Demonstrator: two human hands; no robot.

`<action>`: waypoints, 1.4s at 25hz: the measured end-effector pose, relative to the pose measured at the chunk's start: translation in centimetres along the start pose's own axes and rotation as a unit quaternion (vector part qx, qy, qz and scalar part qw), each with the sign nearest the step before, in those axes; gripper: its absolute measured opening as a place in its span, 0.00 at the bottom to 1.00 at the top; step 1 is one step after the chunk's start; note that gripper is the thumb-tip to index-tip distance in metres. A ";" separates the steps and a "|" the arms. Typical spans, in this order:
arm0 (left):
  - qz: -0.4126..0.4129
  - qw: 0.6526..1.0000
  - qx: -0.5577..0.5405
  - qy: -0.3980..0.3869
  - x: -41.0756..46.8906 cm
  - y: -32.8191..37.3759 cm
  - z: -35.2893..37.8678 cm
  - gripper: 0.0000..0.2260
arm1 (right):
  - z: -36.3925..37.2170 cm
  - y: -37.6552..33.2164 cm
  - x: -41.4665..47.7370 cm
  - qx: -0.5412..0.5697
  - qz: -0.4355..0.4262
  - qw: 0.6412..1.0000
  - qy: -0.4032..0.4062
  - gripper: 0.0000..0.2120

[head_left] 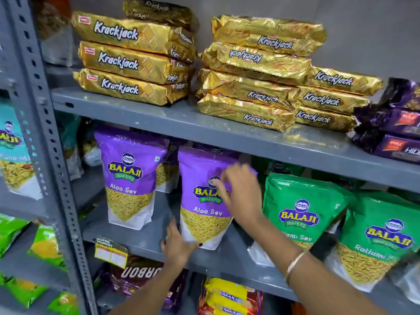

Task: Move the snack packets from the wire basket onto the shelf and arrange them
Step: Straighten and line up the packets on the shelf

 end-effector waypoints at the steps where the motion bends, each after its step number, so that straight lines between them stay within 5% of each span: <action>1: 0.018 0.998 -0.046 -0.039 0.9 0.3 -0.2 0.49 | 1.5 -0.2 -2.4 0.002 -0.005 1.000 -0.011 0.15; 3: 0.042 0.990 -0.074 -0.115 2.8 0.7 -0.4 0.49 | 6.2 1.8 -6.6 -0.005 0.092 0.987 -0.129 0.20; 5: 0.044 0.984 -0.026 -0.169 3.7 1.4 -0.4 0.45 | 11.7 5.3 -10.2 0.031 0.237 0.926 -0.291 0.18; 7: 0.044 0.981 0.000 -0.187 4.6 1.5 -0.2 0.43 | 15.3 7.3 -12.5 0.168 0.340 0.860 -0.343 0.26; 11: 0.051 0.981 0.015 -0.186 5.5 1.2 0.0 0.37 | 18.3 6.6 -12.8 0.341 0.382 0.807 -0.296 0.31; 15: 0.047 0.981 -0.009 -0.188 5.9 0.5 -0.7 0.37 | 19.3 6.2 -13.4 0.369 0.409 0.795 -0.253 0.24; 20: 0.059 0.978 -0.016 -0.199 4.7 1.6 -0.8 0.38 | 20.8 6.2 -13.9 0.389 0.389 0.794 -0.259 0.27; 22: 0.118 0.989 0.063 -0.058 3.1 2.4 -2.8 0.35 | 19.2 5.6 -13.9 0.389 0.381 0.798 -0.257 0.31; 24: 0.241 0.958 0.152 0.041 -0.7 3.1 -3.2 0.28 | 16.4 6.1 -15.2 0.318 0.401 0.826 -0.236 0.22; 27: 0.324 0.931 0.146 -0.079 -5.9 3.5 2.5 0.22 | 10.5 9.7 -19.4 0.159 0.478 0.853 -0.137 0.17; 29: 0.271 0.940 0.101 -0.181 -7.2 4.6 7.3 0.20 | 7.0 13.4 -22.7 0.133 0.545 0.827 -0.050 0.16; 31: 0.173 0.953 0.076 -0.237 -7.3 5.8 11.7 0.31 | 4.8 17.5 -24.7 0.157 0.572 0.805 0.000 0.18; 33: 0.091 0.959 0.050 -0.264 -7.3 6.6 15.2 0.37 | 5.6 21.0 -25.1 0.221 0.548 0.803 -0.074 0.31; 35: 0.066 0.956 0.069 -0.279 -7.1 7.0 17.1 0.33 | 7.8 22.4 -24.3 0.297 0.494 0.803 -0.151 0.33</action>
Point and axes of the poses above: each hand's wrist, its own x-axis towards the middle knuckle, its own z-axis out of the palm, y = z × x, the point moved 7 cm from there along x, towards the middle knuckle, and after that the axes turned 7 degrees about -x, right-handed, at the moved point
